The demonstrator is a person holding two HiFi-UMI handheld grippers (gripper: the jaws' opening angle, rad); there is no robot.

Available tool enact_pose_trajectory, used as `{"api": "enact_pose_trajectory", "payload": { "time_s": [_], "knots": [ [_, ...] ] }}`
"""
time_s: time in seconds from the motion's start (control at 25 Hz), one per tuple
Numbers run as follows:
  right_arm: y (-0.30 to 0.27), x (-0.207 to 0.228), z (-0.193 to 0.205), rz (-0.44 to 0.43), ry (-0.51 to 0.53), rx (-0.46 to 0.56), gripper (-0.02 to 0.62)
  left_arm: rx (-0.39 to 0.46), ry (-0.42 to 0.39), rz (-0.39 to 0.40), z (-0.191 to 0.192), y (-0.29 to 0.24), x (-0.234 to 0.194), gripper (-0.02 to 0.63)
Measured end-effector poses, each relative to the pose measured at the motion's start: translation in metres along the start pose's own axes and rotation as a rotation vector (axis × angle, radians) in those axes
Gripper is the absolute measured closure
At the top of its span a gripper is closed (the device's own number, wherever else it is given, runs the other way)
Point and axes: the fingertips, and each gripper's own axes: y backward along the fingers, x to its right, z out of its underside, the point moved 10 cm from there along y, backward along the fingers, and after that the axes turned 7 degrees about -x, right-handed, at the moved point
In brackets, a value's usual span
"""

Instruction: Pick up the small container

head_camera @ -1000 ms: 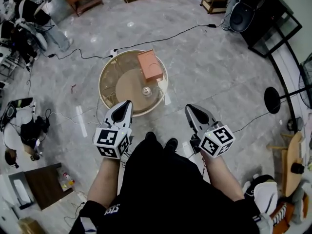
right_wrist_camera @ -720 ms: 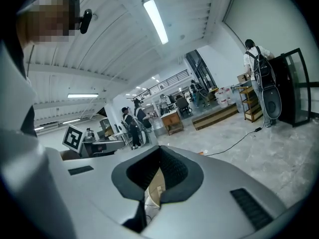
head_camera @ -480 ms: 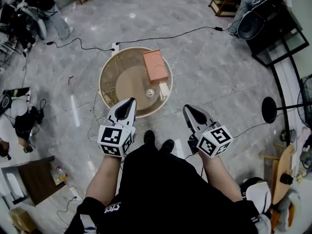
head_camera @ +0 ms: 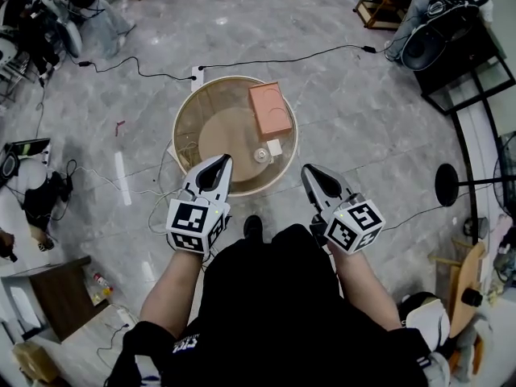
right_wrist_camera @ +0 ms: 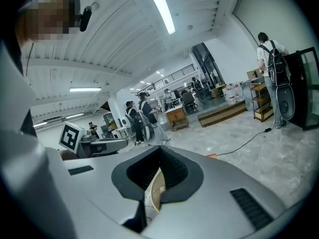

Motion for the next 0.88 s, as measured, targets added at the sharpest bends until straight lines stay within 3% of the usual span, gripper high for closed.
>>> {"api": "enact_pose_trajectory", "payload": {
  "time_s": [0.2, 0.4, 0.6, 0.88],
  "knots": [
    [-0.013, 0.0, 0.018, -0.002, -0.028, -0.061, 0.581, -0.028, 0.034, 0.012, 0.017, -0.009, -0.01, 0.588],
    [-0.041, 0.032, 0.034, -0.006, -0.012, -0.138, 0.581, -0.049, 0.072, 0.008, 0.041, -0.043, -0.015, 0.588],
    [-0.075, 0.062, 0.046, -0.019, -0.008, -0.135, 0.581, -0.096, 0.072, 0.032, 0.069, -0.087, -0.018, 0.588],
    [-0.111, 0.107, 0.082, -0.031, -0.109, -0.128, 0.581, -0.128, 0.065, 0.069, 0.108, -0.142, -0.02, 0.588]
  ]
}}
